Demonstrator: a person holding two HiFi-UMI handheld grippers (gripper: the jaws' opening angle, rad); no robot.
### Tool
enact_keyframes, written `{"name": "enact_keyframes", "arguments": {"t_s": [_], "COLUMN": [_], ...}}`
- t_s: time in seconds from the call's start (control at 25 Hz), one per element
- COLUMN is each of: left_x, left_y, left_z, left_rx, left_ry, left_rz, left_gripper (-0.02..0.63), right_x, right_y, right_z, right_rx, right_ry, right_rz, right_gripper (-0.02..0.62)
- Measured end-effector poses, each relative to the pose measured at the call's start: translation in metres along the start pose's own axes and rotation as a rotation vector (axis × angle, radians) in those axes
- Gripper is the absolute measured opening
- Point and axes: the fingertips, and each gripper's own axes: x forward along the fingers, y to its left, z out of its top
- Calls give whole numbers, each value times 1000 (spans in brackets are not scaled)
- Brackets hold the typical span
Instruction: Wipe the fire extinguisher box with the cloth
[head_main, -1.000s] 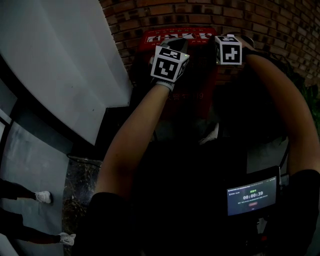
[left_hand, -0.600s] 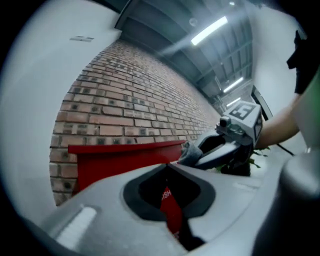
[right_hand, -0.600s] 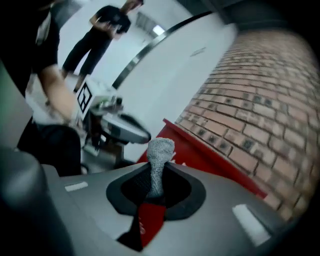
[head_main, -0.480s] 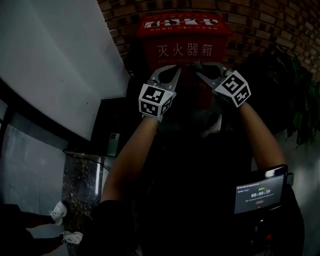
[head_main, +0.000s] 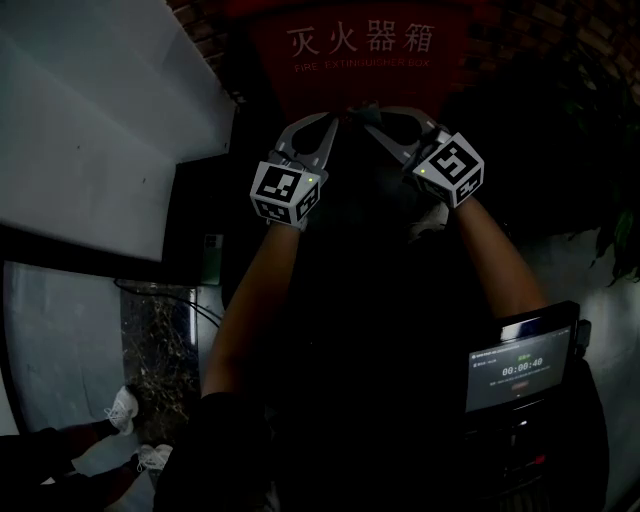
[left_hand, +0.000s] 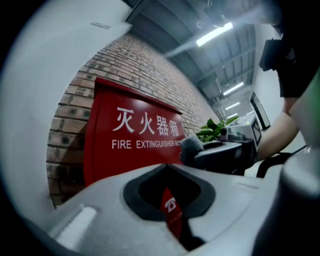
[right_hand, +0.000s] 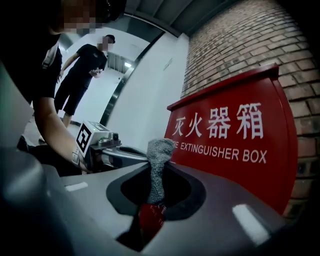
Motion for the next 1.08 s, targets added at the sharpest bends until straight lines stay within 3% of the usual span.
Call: {"name": "enact_keyframes", "arguments": {"t_s": [0.28, 0.44, 0.64, 0.76, 1.08], "left_x": [3, 4, -6, -5, -6], "left_y": [-11, -17, -15, -20, -24], "left_z": [-43, -55, -70, -66, -76], "left_rx": [-33, -4, -105, -81, -77], "left_ry": [4, 8, 0, -7, 8], "left_rz": [-46, -76, -26, -29, -30], "left_gripper": [3, 3, 3, 3, 3], "right_x": [-4, -5, -13, -13, -14], "right_y": [15, 19, 16, 14, 26], "right_z": [-42, -57, -67, -69, -69], "right_rx": [76, 107, 161, 200, 140], "right_ry": [-36, -49, -51, -82, -32], "right_rz": [10, 1, -5, -15, -21], "right_gripper": [55, 55, 55, 55, 55]}}
